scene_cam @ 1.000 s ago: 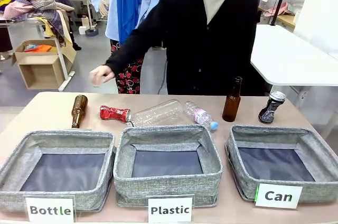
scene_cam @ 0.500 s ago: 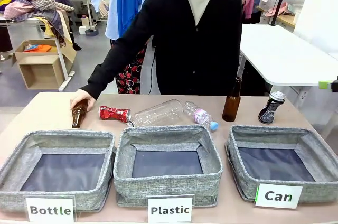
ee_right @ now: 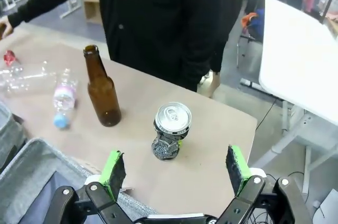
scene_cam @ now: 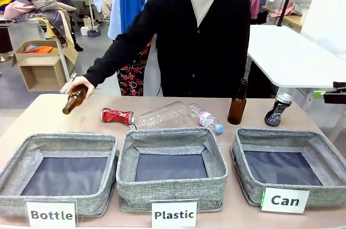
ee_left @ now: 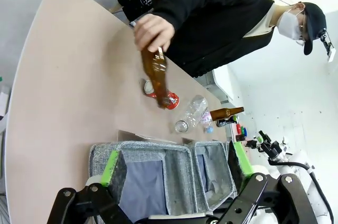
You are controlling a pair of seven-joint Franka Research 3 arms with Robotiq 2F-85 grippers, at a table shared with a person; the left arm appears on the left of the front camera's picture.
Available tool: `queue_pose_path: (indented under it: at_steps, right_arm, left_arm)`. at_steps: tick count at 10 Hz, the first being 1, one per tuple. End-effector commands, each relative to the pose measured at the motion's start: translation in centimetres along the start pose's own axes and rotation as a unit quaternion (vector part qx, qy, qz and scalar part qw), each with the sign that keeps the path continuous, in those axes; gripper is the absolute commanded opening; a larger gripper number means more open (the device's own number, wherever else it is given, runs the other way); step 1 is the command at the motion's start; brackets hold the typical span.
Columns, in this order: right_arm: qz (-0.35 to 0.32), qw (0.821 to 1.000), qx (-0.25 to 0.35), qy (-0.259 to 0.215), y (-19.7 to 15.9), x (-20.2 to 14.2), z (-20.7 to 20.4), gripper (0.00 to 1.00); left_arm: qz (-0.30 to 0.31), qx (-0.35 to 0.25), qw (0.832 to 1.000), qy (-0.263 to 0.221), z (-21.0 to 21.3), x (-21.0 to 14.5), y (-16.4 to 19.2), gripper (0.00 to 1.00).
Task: Sort the can waste into the basket.
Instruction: Pick up the can waste from the table and place it in the right Fabric basket.
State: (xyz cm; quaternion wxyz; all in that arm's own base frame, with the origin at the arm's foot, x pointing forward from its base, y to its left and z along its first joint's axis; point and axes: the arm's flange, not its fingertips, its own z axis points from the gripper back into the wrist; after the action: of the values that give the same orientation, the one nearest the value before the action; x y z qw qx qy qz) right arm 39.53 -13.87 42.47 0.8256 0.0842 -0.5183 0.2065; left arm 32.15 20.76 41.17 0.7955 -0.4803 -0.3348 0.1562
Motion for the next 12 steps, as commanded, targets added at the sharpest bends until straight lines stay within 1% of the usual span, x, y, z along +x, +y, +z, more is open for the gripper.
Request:
queue_pose_path:
  at_steps: [1, 2, 3, 4, 5, 6, 7, 8, 9, 10, 11, 12]
  right_arm:
    - [-0.003, 1.0, 0.002, 0.005, 0.1, -0.5, -0.5, 1.0]
    - [0.012, 0.998, 0.052, 0.022, -0.4, -1.0, -0.8, 1.0]
    - [0.021, 0.996, 0.077, 0.028, -1.5, -1.7, -2.0, 1.0]
    - [0.032, 0.994, 0.101, 0.035, -2.8, -2.3, -3.0, 1.0]
    - [0.049, 0.991, 0.115, 0.041, -3.2, -2.6, -4.0, 1.0]
    - [0.065, 0.989, 0.119, 0.051, -3.4, -2.9, -5.4, 1.0]
    - [0.067, 0.99, 0.115, 0.043, -3.7, -3.1, -6.7, 1.0]
    - [0.068, 0.991, 0.11, 0.038, -4.4, -3.6, -7.9, 1.0]
    - [0.072, 0.99, 0.109, 0.045, -5.5, -4.5, -8.9, 1.0]
    - [0.079, 0.988, 0.115, 0.065, -6.4, -5.5, -9.8, 1.0]
    - [0.088, 0.987, 0.118, 0.064, -7.0, -5.9, -10.5, 1.0]
    - [0.093, 0.986, 0.127, 0.052, -7.4, -6.3, -11.0, 1.0]
  left_arm:
    - [-0.007, -0.004, 1.0, 0.002, 0.1, 0.1, 0.1, 1.0]
    - [-0.007, -0.004, 1.0, 0.002, 0.1, 0.1, 0.1, 1.0]
    - [0.0, 0.0, 1.0, 0.0, 0.0, 0.0, 0.0, 1.0]
    - [0.019, -0.026, 0.999, -0.008, 3.3, 1.9, -2.2, 1.0]
    - [0.039, -0.043, 0.998, -0.03, 6.4, 3.3, -3.5, 1.0]
    - [0.059, -0.06, 0.996, -0.037, 9.6, 4.6, -4.1, 1.0]
    - [0.079, -0.076, 0.994, -0.028, 11.9, 5.2, -4.2, 1.0]
    - [0.091, -0.086, 0.992, -0.009, 13.7, 5.4, -4.0, 1.0]
    - [0.111, -0.097, 0.989, 0.026, 15.2, 5.1, -3.6, 1.0]
    - [0.12, -0.09, 0.987, 0.048, 16.0, 4.7, -2.8, 1.0]
    - [0.11, -0.064, 0.991, 0.044, 15.8, 4.1, -2.2, 1.0]
    - [0.111, -0.048, 0.99, 0.066, 15.1, 3.2, -1.7, 1.0]
